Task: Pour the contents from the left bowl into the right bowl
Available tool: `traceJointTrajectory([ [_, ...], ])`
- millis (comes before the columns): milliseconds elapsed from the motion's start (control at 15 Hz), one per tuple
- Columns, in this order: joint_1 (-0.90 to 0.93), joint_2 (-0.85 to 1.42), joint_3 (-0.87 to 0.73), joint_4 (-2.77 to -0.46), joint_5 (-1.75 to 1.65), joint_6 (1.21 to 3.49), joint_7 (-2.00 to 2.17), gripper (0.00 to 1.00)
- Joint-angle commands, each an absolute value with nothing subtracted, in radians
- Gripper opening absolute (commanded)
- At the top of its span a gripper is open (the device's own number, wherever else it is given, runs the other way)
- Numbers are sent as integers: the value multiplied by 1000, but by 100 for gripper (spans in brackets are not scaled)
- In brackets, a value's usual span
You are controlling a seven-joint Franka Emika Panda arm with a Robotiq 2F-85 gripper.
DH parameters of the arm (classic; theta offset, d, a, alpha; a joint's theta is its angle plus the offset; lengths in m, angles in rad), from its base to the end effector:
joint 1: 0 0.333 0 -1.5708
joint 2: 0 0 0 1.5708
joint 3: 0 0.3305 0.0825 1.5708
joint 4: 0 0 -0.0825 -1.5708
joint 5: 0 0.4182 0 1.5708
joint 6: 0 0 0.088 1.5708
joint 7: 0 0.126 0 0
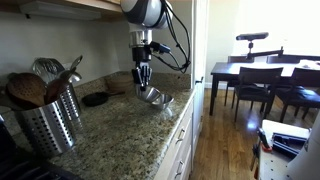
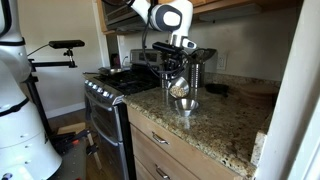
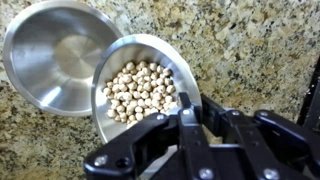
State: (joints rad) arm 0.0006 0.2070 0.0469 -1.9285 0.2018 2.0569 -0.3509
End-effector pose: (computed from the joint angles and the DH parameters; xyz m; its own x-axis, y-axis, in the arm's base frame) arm 0.6234 0.0429 0.3543 0.9557 0.2938 -0.0204 0.2842 -0.9381 -0.1979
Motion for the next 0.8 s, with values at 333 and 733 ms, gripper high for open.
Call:
traceJointTrajectory([
  [333, -44, 111, 48, -2066, 322, 2160, -495, 9],
  [733, -60, 90, 41, -2106, 386, 2184, -570, 9],
])
